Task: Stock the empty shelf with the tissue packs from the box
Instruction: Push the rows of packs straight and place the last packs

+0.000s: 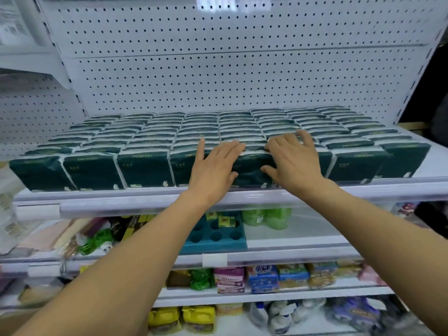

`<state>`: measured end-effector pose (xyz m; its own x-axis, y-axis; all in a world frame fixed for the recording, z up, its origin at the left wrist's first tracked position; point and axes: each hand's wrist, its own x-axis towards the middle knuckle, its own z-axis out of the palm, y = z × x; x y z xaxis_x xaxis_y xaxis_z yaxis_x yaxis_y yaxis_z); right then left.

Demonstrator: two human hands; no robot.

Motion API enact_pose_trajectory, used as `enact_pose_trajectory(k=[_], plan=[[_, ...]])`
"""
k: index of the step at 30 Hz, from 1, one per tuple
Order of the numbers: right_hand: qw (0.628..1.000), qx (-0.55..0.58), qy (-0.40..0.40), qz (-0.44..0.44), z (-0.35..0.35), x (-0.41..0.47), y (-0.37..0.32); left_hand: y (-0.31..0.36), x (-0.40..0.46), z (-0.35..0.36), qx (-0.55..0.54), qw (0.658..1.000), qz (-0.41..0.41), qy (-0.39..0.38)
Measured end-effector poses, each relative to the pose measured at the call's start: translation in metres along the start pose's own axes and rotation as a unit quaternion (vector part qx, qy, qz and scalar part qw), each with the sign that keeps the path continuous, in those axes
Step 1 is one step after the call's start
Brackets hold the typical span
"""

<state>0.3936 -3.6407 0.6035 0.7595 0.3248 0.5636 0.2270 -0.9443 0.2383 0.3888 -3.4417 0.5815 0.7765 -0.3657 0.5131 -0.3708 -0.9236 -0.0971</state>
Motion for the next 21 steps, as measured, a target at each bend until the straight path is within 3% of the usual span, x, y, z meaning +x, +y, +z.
enact_pose_trajectory(k=[13, 17, 21], plan=[[0.998, -0.010, -0.050, -0.021, 0.000, 0.001, 0.001, 0.002, 0.004, 0.006, 0.050, 0.998, -0.009, -0.040], [0.998, 0.012, -0.052, -0.029, -0.004, -0.002, 0.002, -0.002, 0.000, -0.004, 0.019, 0.998, -0.002, -0.052], [0.997, 0.061, -0.040, -0.013, -0.012, -0.017, -0.001, 0.007, -0.010, -0.021, -0.021, 0.998, -0.049, -0.035]])
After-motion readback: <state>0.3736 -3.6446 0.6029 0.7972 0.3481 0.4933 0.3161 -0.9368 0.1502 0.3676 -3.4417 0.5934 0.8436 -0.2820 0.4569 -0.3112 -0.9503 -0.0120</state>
